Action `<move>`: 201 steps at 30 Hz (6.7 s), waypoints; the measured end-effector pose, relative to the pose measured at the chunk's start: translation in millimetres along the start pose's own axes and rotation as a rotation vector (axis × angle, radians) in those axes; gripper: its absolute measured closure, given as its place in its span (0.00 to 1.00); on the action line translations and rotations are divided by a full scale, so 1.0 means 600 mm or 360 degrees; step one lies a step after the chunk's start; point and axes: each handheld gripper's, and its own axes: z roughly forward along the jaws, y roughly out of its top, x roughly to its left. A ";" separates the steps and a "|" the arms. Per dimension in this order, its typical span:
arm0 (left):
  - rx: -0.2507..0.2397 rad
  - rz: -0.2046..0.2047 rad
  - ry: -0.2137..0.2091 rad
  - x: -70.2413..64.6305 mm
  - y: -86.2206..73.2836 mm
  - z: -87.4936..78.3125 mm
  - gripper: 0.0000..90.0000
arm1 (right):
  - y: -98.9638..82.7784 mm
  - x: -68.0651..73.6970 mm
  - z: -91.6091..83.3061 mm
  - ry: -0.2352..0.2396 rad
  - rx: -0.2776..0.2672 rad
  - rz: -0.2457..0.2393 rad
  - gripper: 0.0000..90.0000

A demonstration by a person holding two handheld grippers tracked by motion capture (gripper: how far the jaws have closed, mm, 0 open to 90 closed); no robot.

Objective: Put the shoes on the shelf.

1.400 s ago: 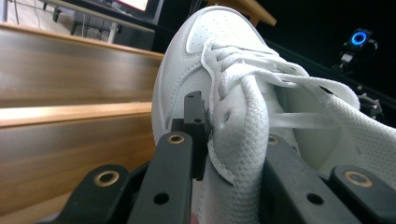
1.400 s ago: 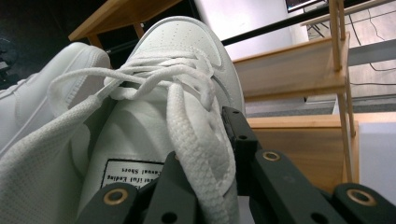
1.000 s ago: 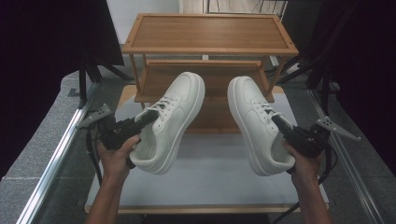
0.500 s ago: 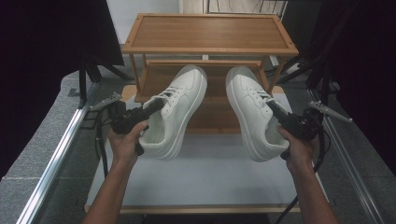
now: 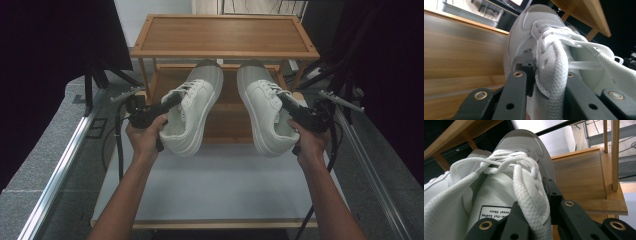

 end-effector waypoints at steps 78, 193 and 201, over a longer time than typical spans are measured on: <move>-0.0078 -0.0246 0.0082 -0.026 0.038 0.131 0.55 | 0.038 0.071 0.159 -0.0198 -0.0035 0.0105 0.53; 0.0246 0.0390 -0.0111 -0.097 -0.066 0.079 0.94 | -0.051 0.106 0.066 0.0152 0.0245 -0.0527 0.99; 0.0163 0.0423 -0.0146 -0.105 -0.071 0.049 0.60 | -0.059 0.107 0.051 0.0233 0.0159 -0.0495 0.83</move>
